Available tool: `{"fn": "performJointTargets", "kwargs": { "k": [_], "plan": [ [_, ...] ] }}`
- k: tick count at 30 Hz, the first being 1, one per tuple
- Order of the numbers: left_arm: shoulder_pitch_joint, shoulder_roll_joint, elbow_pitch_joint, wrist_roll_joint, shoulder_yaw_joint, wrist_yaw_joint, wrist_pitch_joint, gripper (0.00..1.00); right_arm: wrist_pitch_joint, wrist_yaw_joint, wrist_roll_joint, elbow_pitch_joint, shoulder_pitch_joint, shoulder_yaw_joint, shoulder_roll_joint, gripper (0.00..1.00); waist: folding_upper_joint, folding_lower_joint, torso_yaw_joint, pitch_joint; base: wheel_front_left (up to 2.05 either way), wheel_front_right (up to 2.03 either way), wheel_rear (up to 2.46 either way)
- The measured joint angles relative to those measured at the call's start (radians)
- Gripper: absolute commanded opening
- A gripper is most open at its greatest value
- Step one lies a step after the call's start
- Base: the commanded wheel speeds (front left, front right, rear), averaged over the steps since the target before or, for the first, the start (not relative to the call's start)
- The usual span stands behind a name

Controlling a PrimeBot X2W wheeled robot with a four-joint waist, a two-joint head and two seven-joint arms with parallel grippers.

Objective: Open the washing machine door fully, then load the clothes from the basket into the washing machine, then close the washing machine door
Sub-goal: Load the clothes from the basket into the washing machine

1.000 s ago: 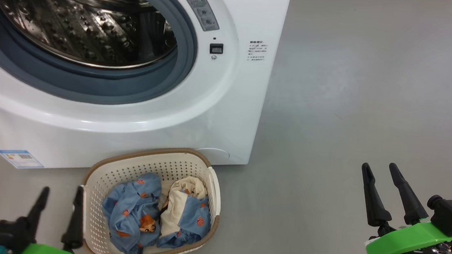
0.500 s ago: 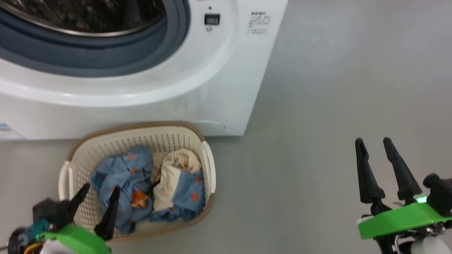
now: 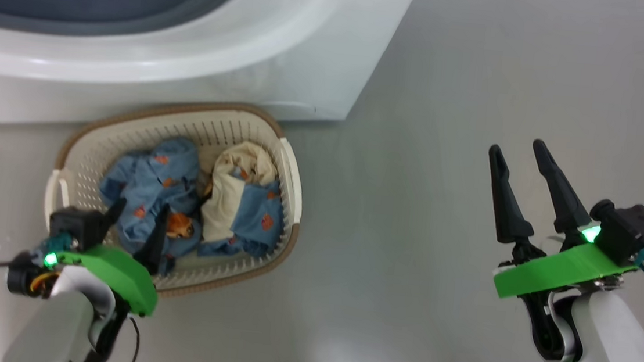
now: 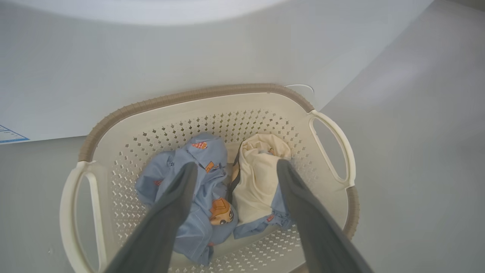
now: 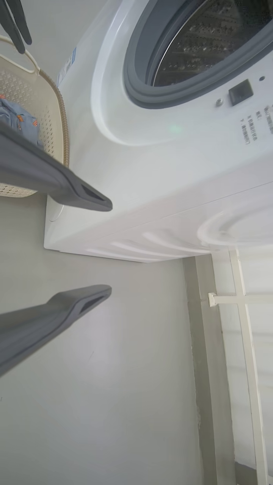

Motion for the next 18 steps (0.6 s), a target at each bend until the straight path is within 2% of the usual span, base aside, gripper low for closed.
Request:
{"fn": "performJointTargets", "kwargs": {
  "k": [9,18],
  "plan": [
    [-0.143,0.011,0.15,-0.065,-0.086,0.0,0.0,1.0,0.0,0.0,-0.019,-0.003,-0.055,0.023,0.013,1.0,0.0,-0.0001,-0.013,0.117,0.0,0.0,0.0],
    [-0.25,0.044,0.239,-0.113,-0.138,0.0,0.045,1.0,0.0,0.0,-0.026,-0.018,-0.093,0.026,0.033,1.0,0.0,-0.0001,-0.029,0.208,0.0,0.0,0.0]
  ]
}}
